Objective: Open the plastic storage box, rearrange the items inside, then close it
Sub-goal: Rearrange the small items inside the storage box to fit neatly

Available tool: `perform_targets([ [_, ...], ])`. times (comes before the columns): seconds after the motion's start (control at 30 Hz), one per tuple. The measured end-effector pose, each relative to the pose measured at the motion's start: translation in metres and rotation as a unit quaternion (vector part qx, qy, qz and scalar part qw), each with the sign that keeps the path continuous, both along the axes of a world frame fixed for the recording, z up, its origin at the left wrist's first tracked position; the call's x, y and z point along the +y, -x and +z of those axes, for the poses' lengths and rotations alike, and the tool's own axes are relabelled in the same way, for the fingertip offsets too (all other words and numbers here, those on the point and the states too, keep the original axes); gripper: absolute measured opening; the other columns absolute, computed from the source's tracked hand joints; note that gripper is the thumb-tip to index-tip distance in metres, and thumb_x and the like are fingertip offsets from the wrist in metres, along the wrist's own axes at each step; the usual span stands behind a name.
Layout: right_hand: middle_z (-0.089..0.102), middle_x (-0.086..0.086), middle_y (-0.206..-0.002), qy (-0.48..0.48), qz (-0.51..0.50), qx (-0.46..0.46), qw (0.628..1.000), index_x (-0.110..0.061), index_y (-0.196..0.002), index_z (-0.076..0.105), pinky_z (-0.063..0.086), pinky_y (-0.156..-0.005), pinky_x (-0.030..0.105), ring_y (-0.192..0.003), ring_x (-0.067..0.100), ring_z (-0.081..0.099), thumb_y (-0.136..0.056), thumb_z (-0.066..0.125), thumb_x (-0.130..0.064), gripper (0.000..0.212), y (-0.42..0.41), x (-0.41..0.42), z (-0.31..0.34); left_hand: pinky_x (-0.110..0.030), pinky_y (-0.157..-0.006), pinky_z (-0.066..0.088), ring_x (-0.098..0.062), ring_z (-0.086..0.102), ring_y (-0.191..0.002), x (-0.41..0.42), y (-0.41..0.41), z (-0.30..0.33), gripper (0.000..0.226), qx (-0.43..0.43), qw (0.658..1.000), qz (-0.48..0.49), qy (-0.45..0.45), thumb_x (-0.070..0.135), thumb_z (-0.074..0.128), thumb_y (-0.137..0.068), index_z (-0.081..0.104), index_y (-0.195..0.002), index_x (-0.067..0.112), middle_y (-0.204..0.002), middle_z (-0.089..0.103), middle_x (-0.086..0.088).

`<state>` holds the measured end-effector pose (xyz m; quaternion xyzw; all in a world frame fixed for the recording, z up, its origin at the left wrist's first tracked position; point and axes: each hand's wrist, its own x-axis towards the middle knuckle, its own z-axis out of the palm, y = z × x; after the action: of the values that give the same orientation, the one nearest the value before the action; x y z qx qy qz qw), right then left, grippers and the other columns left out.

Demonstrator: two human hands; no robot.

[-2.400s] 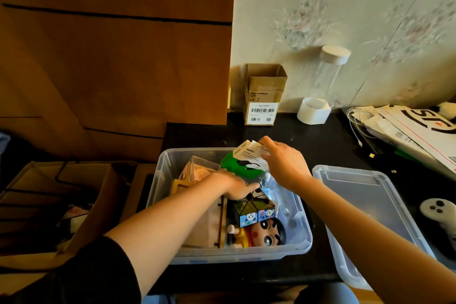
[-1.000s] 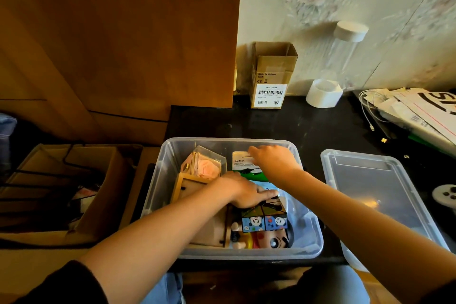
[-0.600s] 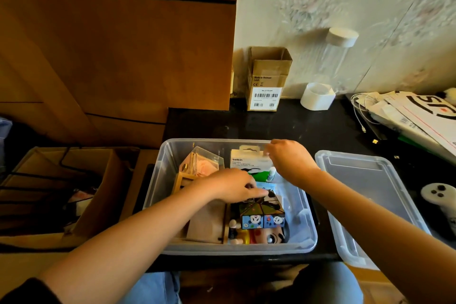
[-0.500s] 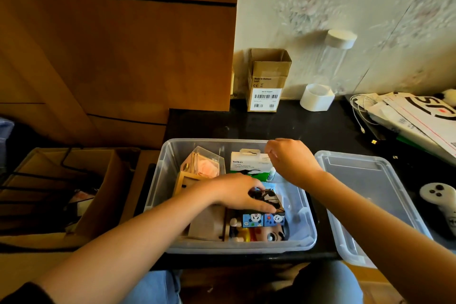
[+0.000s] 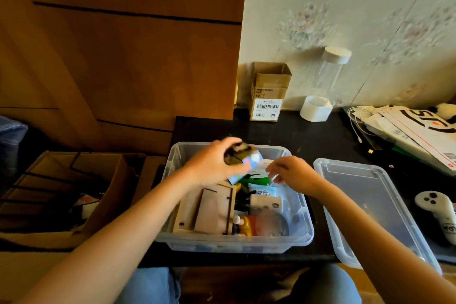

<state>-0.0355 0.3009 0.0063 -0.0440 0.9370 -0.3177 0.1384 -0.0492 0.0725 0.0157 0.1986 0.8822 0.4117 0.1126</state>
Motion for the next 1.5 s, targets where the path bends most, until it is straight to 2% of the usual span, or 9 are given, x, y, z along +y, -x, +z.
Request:
perform_targets([
  [0.07,0.063,0.011,-0.114,-0.089,0.054,-0.015,0.994,-0.004,-0.111,0.064,0.050,-0.092,0.031,-0.101,0.024,0.061,-0.096,0.044,-0.014,0.027,0.000,-0.007,-0.005,-0.023,-0.077,0.055,-0.008,0.058,-0.100,-0.022,0.006,0.006,0.063,-0.038,0.996,0.081,-0.020,0.054,0.058,-0.085,0.037,-0.139,0.029,-0.124,0.052,0.006],
  [0.17,0.060,0.012,-0.122,-0.206,0.111,-0.041,0.971,-0.005,-0.120,0.058,0.046,-0.097,0.032,-0.109,0.026,0.057,-0.096,0.046,-0.022,0.032,0.001,-0.021,-0.013,-0.041,-0.088,0.052,-0.019,0.059,-0.104,-0.041,0.006,0.006,0.060,-0.065,0.984,0.164,0.001,0.059,0.041,-0.091,0.033,-0.141,0.026,-0.128,0.055,-0.005],
  [0.23,0.058,0.011,-0.125,-0.249,0.131,-0.067,0.957,-0.007,-0.126,0.054,0.043,-0.098,0.030,-0.113,0.024,0.055,-0.093,0.052,-0.026,0.038,0.003,-0.029,-0.020,-0.039,-0.087,0.051,-0.020,0.058,-0.107,-0.045,0.001,0.003,0.063,-0.054,0.982,0.177,0.033,0.061,0.035,-0.092,0.027,-0.144,0.027,-0.132,0.053,-0.006],
  [0.43,0.060,0.011,-0.120,-0.329,0.171,-0.104,0.923,-0.010,-0.124,0.056,0.043,-0.093,0.028,-0.109,0.024,0.056,-0.084,0.066,-0.029,0.045,0.005,-0.041,-0.037,-0.031,-0.067,0.042,-0.024,0.057,-0.103,-0.047,-0.004,-0.002,0.052,0.002,0.949,0.229,0.217,0.047,0.020,-0.101,0.019,-0.147,0.023,-0.134,0.052,-0.009],
  [0.63,0.060,0.008,-0.118,-0.352,0.180,-0.090,0.914,-0.012,-0.125,0.053,0.045,-0.089,0.028,-0.106,0.023,0.056,-0.081,0.067,-0.037,0.053,0.007,-0.044,-0.042,-0.032,-0.071,0.046,-0.024,0.050,-0.104,-0.055,-0.003,0.002,0.045,0.099,0.938,0.257,0.209,0.023,0.035,-0.100,0.027,-0.143,0.036,-0.129,0.041,-0.009],
  [0.83,0.062,0.006,-0.114,-0.378,0.200,-0.051,0.902,-0.014,-0.122,0.055,0.048,-0.089,0.029,-0.102,0.021,0.058,-0.079,0.066,-0.041,0.051,0.009,-0.039,-0.042,-0.030,-0.075,0.044,-0.021,0.049,-0.111,-0.065,-0.001,-0.009,0.038,0.062,0.951,0.241,0.185,0.049,0.040,-0.096,0.057,-0.118,0.023,-0.135,0.034,-0.002],
  [1.17,0.060,0.003,-0.115,-0.275,0.181,-0.029,0.944,-0.017,-0.119,0.053,0.045,-0.088,0.027,-0.101,0.017,0.055,-0.081,0.066,-0.042,0.046,0.005,-0.023,-0.011,-0.032,-0.084,0.049,-0.025,0.043,-0.115,-0.056,-0.005,-0.008,0.041,0.188,0.934,0.268,0.141,0.012,0.067,-0.083,0.061,-0.123,0.021,-0.128,0.040,-0.004],
  [1.37,0.059,0.002,-0.118,-0.063,0.142,-0.096,0.983,-0.016,-0.123,0.052,0.046,-0.088,0.021,-0.104,0.016,0.055,-0.081,0.068,-0.033,0.048,0.004,-0.019,0.017,-0.041,-0.091,0.045,-0.027,0.043,-0.113,-0.057,0.001,-0.008,0.028,0.159,0.938,0.262,0.159,0.029,0.060,-0.089,0.061,-0.117,0.025,-0.123,0.042,-0.004],
  [1.5,0.066,0.004,-0.109,0.159,0.149,-0.171,0.961,-0.019,-0.108,0.060,0.053,-0.088,0.029,-0.102,0.019,0.063,-0.077,0.069,-0.029,0.034,-0.007,-0.031,0.034,-0.038,-0.097,0.038,-0.024,0.041,-0.119,-0.055,-0.001,-0.006,0.027,0.210,0.931,0.274,0.114,0.028,0.057,-0.091,0.060,-0.118,0.023,-0.125,0.044,-0.004],
])
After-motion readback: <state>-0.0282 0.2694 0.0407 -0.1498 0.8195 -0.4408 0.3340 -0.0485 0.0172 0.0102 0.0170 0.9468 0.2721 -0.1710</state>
